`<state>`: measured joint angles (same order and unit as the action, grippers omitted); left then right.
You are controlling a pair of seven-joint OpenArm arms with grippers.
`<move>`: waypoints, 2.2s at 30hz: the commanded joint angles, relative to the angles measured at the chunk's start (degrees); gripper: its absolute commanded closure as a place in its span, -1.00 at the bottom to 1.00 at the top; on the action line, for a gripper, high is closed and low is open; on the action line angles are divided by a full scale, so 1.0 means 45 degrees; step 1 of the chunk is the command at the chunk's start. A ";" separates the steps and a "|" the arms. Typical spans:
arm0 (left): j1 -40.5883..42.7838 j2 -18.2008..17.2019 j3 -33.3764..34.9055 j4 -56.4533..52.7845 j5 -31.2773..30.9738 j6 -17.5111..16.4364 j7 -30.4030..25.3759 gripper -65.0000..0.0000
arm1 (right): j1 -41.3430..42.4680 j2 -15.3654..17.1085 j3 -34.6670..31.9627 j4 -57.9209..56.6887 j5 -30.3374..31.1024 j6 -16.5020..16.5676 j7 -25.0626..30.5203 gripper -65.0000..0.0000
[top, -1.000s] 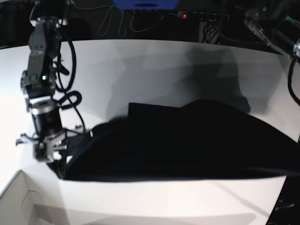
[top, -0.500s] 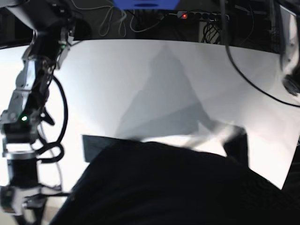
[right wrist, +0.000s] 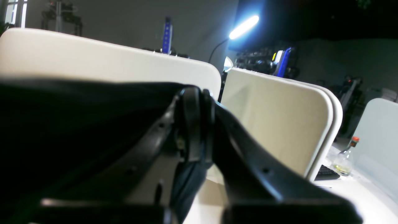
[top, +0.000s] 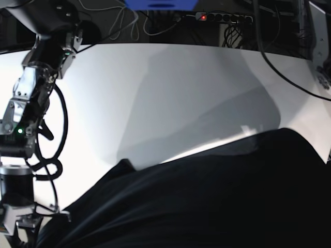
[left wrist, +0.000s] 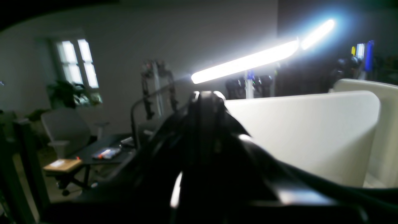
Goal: Layout the t-shirt on the table in an organized manner, then fold the t-shirt properly
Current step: 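Lift the shirt with both grippers and swing it over the table, then lay the shirt flat and open both grippers, releasing it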
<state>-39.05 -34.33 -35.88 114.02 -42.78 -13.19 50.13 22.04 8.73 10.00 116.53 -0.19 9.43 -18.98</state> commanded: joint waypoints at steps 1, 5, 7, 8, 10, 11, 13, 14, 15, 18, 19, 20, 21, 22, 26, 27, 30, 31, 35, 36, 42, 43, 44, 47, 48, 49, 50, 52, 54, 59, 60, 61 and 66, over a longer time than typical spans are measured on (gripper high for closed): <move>-0.0221 -0.0098 -0.0496 0.0109 0.0003 0.0089 -0.0522 0.99 | 0.0210 0.0140 0.0152 0.0156 0.0012 -0.0113 0.0419 1.00; 0.0658 0.0449 -0.1316 0.0109 0.0003 0.0089 -0.0502 0.99 | -0.0122 0.0140 0.0581 0.0136 0.0012 -0.0113 0.0438 1.00; 0.1166 0.0488 -0.1336 0.0109 0.0003 0.0089 -0.0581 0.99 | -0.0141 0.0140 0.0718 0.0136 0.0012 -0.0113 0.0438 1.00; 0.1420 0.0585 -0.1336 0.0109 0.0003 0.0089 -0.0600 0.99 | -0.0200 0.0140 0.0777 0.0136 0.0012 -0.0113 0.0419 1.00; 0.1654 0.0937 -0.1336 0.0109 0.0023 0.0089 -0.0600 0.99 | -0.0298 0.0160 0.0855 0.0136 0.0012 -0.0113 0.0419 1.00; 0.1713 0.1074 -0.1336 0.0109 0.0101 0.0089 -0.0600 0.99 | -0.0298 0.0257 0.0855 0.0117 0.0012 -0.0113 0.0360 1.00; 0.1986 0.1230 -0.1356 0.0030 0.0121 0.0089 -0.0581 0.99 | -0.0317 0.0453 0.0796 -0.0020 0.0012 -0.0113 0.0340 1.00; 0.2142 0.1230 -0.1356 -0.0009 0.0121 0.0089 -0.0600 0.99 | -0.0317 0.0453 0.0777 -0.0157 0.0012 -0.0113 0.0340 1.00; 0.2260 0.1269 -0.1336 -0.0028 0.0140 0.0089 -0.0600 0.99 | -0.0298 0.0472 0.0777 -0.0333 0.0012 -0.0113 0.0340 1.00; 0.2299 0.1816 -0.1258 -0.0380 0.0297 0.0089 -0.0600 0.99 | 0.0191 0.0511 0.0503 -0.1251 0.0012 -0.0113 0.0340 1.00; 0.2260 0.1992 -0.1238 -0.0692 0.0609 0.0089 -0.0600 0.99 | 0.0503 0.0511 0.0288 -0.1759 0.0012 -0.0113 0.0340 1.00; 0.2221 0.2129 -0.1219 -0.1005 0.0902 0.0089 -0.0600 0.99 | 0.0757 0.0511 0.0112 -0.2189 0.0012 -0.0113 0.0340 1.00; 0.2142 0.2226 -0.1062 -0.1357 0.1215 0.0089 -0.0620 0.99 | 0.1050 0.0511 0.0015 -0.2677 -0.0008 -0.0113 0.0340 1.00; 0.1947 0.2285 -0.0867 -0.1806 0.1488 0.0069 -0.0620 0.99 | 0.1382 0.0511 -0.0063 -0.3224 -0.0008 -0.0113 0.0340 1.00; 0.1068 0.2324 -0.0086 -0.4248 0.2016 0.0069 -0.0893 0.99 | 0.3082 0.0511 -0.0454 -0.6174 -0.0047 -0.0113 0.0340 1.00; 0.0736 0.2324 0.0129 -0.4912 0.2035 0.0069 -0.1167 0.99 | 0.3610 0.0492 -0.0493 -0.7092 -0.0047 -0.0113 0.0340 1.00; -0.0085 0.2305 0.0813 -0.6709 0.2426 0.0089 -0.1772 0.99 | 0.5055 0.0492 -0.0493 -0.9612 -0.0047 -0.0113 0.0380 1.00; -0.0358 0.2285 0.0989 -0.7256 0.2719 0.0089 -0.1948 0.99 | 0.5485 0.0511 -0.0493 -1.0355 -0.0047 -0.0113 0.0399 1.00; -0.1296 0.2324 0.1751 -0.9620 0.3461 0.0089 -0.2905 0.99 | 0.6970 0.0648 -0.0513 -1.2953 -0.0066 -0.0113 0.0419 1.00; -0.1413 0.2324 0.1927 -1.0265 0.3461 0.0089 -0.3179 0.99 | 0.7185 0.0687 -0.0513 -1.3402 -0.0066 -0.0113 0.0438 1.00; -0.1921 0.2324 0.3294 -1.4075 0.3461 0.0147 -0.5015 0.84 | 0.7556 0.0902 -0.0649 -1.5590 -0.0066 -0.0113 0.0438 1.00; -0.2038 0.2324 0.3489 -1.4680 0.3442 0.0147 -0.5367 0.74 | 0.7536 0.0961 -0.0884 -1.5922 -0.0066 -0.0113 0.0438 0.97; -0.2156 0.2344 0.3704 -1.5286 0.3442 0.0147 -0.5660 0.60 | 0.7517 0.0961 -0.1138 -1.6235 -0.0066 -0.0113 0.0438 0.92; -0.2546 0.2539 0.4193 -1.6966 0.3442 0.0147 -0.6266 0.16 | 0.7107 0.1117 -0.2134 -1.6743 -0.0066 -0.0113 0.0419 0.67; -0.2624 0.2617 0.4212 -1.7357 0.3442 0.0128 -0.6383 0.06 | 0.6931 0.1176 -0.2466 -1.6763 -0.0066 -0.0113 0.0419 0.57; -0.2624 0.2676 0.4193 -1.7630 0.3442 0.0108 -0.6500 -0.01 | 0.6716 0.1176 -0.2779 -1.6743 -0.0066 -0.0113 0.0419 0.47; -0.2605 0.2715 0.4193 -1.7767 0.3442 0.0089 -0.6559 -0.11 | 0.6481 0.1195 -0.3013 -1.6723 -0.0066 -0.0113 0.0419 0.36; -0.2527 0.2734 0.4193 -1.7767 0.3422 0.0089 -0.6461 -0.25 | 0.6149 0.1215 -0.3189 -1.6723 -0.0066 -0.0113 0.0419 0.23; -0.2273 0.2734 0.4193 -1.7630 0.3422 0.0089 -0.6266 -0.34 | 0.5856 0.1351 -0.3150 -1.6723 -0.0047 -0.0113 0.0419 0.17; 0.0013 0.2656 0.3568 -1.4915 0.2719 0.0167 -0.5171 -0.36 | 0.4840 0.1469 -0.3111 -1.5922 -0.0027 -0.0113 0.0340 0.14; 0.0775 0.2656 0.3157 -1.4035 0.2426 0.0167 -0.4859 -0.36 | 0.4313 0.1547 -0.3033 -1.5258 -0.0027 -0.0113 0.0340 0.13; 0.1439 0.2695 0.2786 -1.3215 0.2192 0.0186 -0.4585 -0.36 | 0.3766 0.1664 -0.2896 -1.4516 -0.0027 -0.0113 0.0340 0.13; 0.5092 0.3516 0.1438 -0.9972 0.1801 0.0186 -0.3921 -0.36 | 0.0855 0.1449 -0.2134 -1.0101 -0.0027 -0.0113 0.0321 0.12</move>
<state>-14.33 -18.33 -29.74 68.20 -33.32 -11.14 33.04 23.24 14.98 0.27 69.95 -0.86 8.99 -19.94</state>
